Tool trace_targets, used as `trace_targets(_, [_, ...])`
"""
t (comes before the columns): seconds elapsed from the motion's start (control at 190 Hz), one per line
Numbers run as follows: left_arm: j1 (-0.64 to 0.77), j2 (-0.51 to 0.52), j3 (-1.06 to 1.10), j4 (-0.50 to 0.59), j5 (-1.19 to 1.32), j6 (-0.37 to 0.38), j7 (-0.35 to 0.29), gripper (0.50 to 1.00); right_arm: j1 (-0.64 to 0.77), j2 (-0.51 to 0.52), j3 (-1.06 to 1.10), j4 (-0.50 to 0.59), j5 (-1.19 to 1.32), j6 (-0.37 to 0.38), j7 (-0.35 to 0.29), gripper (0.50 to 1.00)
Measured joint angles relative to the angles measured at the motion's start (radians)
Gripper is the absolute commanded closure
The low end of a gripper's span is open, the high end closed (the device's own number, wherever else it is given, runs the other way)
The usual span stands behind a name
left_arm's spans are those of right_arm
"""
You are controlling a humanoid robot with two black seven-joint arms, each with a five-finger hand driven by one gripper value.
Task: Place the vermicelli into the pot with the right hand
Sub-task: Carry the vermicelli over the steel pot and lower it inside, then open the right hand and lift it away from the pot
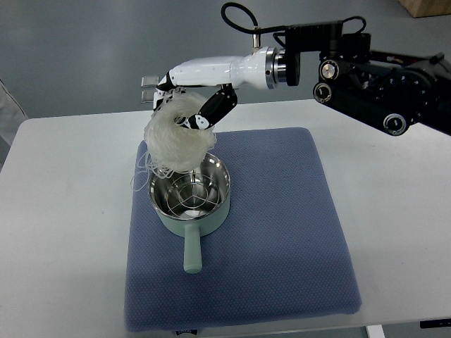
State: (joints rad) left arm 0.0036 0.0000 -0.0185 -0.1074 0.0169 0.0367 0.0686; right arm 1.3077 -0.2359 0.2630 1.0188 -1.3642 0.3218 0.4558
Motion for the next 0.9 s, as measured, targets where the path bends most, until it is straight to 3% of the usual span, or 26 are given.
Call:
trace_targets(0.652, [0.0, 0.0, 0.0, 0.0, 0.0, 0.0, -0.001, 0.5, -0.169, 0.101, -0.013, -0.144, -0.02, -0.078, -0.019, 1.0])
trace_targets(0.689, [0.0, 0.0, 0.0, 0.0, 0.0, 0.0, -0.001, 0.5, -0.174, 0.104, -0.013, -0.146, -0.019, -0.081, -0.019, 0.932])
trace_targets(0.773, [0.0, 0.0, 0.0, 0.0, 0.0, 0.0, 0.0, 0.5, -0.185, 0.108, -0.013, -0.149, -0.018, -0.092, -0.015, 0.885])
trace_targets(0.873, [0.0, 0.0, 0.0, 0.0, 0.0, 0.0, 0.0, 0.5, -0.189, 0.109, -0.01, -0.149, -0.015, -0.099, -0.011, 0.75])
trace_targets(0.899, [0.0, 0.0, 0.0, 0.0, 0.0, 0.0, 0.0, 0.5, -0.189, 0.109, -0.01, -0.149, -0.014, -0.1, -0.01, 0.742])
